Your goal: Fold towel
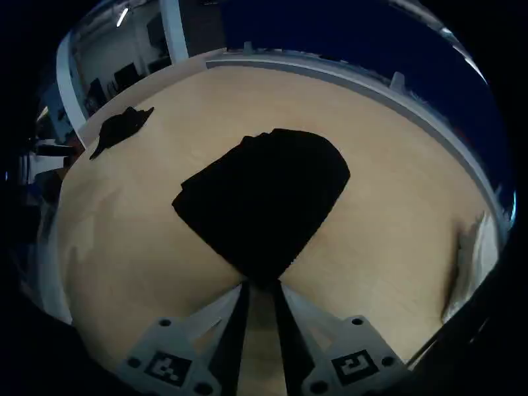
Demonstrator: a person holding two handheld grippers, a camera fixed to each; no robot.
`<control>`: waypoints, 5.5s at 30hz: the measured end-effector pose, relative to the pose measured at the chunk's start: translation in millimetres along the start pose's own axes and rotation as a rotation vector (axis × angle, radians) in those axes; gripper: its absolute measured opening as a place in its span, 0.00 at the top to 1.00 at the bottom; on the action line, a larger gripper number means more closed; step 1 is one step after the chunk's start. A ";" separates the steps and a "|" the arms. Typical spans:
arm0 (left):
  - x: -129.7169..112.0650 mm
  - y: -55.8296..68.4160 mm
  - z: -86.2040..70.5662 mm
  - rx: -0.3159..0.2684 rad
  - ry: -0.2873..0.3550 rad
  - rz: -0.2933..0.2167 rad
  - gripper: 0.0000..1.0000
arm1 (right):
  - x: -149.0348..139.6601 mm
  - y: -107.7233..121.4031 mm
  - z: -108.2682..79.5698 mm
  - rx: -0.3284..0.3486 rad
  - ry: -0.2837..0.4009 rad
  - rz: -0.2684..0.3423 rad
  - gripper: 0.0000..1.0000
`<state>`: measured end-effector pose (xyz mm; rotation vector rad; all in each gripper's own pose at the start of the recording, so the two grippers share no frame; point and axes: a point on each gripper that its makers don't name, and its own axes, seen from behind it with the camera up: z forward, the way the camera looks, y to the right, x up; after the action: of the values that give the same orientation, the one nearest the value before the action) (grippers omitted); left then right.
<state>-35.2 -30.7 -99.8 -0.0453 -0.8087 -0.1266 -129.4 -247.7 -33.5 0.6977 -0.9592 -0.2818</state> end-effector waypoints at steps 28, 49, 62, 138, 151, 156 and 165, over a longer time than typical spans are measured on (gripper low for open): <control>7.3 3.2 0.5 0.001 0.009 0.002 0.09 | 37.0 12.0 -23.2 -0.041 0.109 0.024 0.96; 35.1 11.0 -14.2 -0.016 0.063 -0.003 0.09 | 170.5 18.9 -146.4 -0.056 0.386 -0.006 0.97; 40.2 24.3 -19.8 -0.034 0.078 0.008 0.09 | 175.5 53.9 -192.6 -0.107 0.425 0.019 0.97; 32.8 35.1 -7.2 0.021 0.033 -0.001 0.09 | 208.7 353.8 -230.9 -0.367 0.367 0.143 0.97; 35.5 40.3 -1.9 0.011 0.030 0.011 0.09 | 157.3 351.1 -235.9 -0.378 0.342 0.198 0.97; 37.7 44.7 -1.1 0.004 0.028 0.022 0.09 | 133.2 351.3 -244.7 -0.390 0.342 0.231 0.97; 39.0 51.6 -1.3 -0.008 0.025 0.038 0.09 | 79.5 351.9 -250.7 -0.396 0.313 0.294 0.97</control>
<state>-0.9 16.6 -72.0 -0.0670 -0.7817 -0.0944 94.5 80.4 154.3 0.2225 -0.6676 -0.0924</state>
